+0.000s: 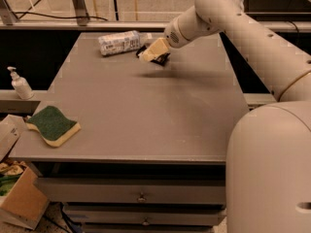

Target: Move rxbar chocolate near blue plastic bottle

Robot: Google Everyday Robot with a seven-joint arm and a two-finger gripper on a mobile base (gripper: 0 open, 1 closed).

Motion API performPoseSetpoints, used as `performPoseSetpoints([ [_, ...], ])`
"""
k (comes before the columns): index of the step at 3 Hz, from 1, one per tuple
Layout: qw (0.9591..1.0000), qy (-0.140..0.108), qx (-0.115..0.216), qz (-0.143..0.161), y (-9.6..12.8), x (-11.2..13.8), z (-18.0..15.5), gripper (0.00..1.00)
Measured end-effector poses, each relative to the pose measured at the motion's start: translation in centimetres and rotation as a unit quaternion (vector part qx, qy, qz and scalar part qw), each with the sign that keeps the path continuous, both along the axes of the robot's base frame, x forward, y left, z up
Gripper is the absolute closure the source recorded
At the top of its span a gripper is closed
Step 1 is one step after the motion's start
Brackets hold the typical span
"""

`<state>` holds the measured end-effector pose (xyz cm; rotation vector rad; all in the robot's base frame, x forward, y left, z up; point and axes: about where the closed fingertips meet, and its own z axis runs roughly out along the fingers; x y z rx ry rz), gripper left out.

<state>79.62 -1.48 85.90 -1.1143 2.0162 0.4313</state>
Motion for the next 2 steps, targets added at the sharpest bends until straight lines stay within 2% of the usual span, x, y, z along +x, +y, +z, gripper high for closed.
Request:
performPoseSetpoints([
  [1,0.9991,0.024,0.035,0.002,-2.1,-2.1,0.0,0.00],
  [2,0.9969,0.038,0.069,0.001,-5.6,-4.4,0.3,0.00],
])
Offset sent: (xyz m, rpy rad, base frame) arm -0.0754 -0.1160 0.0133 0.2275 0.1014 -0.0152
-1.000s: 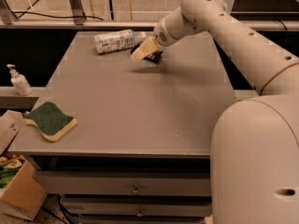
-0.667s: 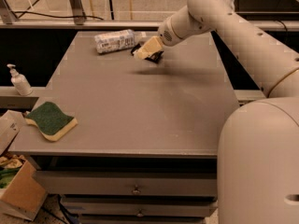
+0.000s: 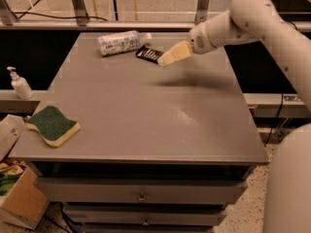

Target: Move rxbar chocolate near blue plastic bottle

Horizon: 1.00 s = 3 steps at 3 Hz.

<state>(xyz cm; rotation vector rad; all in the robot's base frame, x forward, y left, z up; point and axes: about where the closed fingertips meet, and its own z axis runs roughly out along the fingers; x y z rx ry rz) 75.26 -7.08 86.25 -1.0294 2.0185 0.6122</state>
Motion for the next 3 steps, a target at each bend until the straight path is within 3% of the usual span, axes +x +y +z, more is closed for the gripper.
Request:
performPoseSetpoints([
  [2,0.9964,0.003,0.084,0.002,-8.7,-5.2,0.1,0.00],
  [3,0.9965,0.003,0.084,0.002,-8.5,-5.2,0.0,0.00],
])
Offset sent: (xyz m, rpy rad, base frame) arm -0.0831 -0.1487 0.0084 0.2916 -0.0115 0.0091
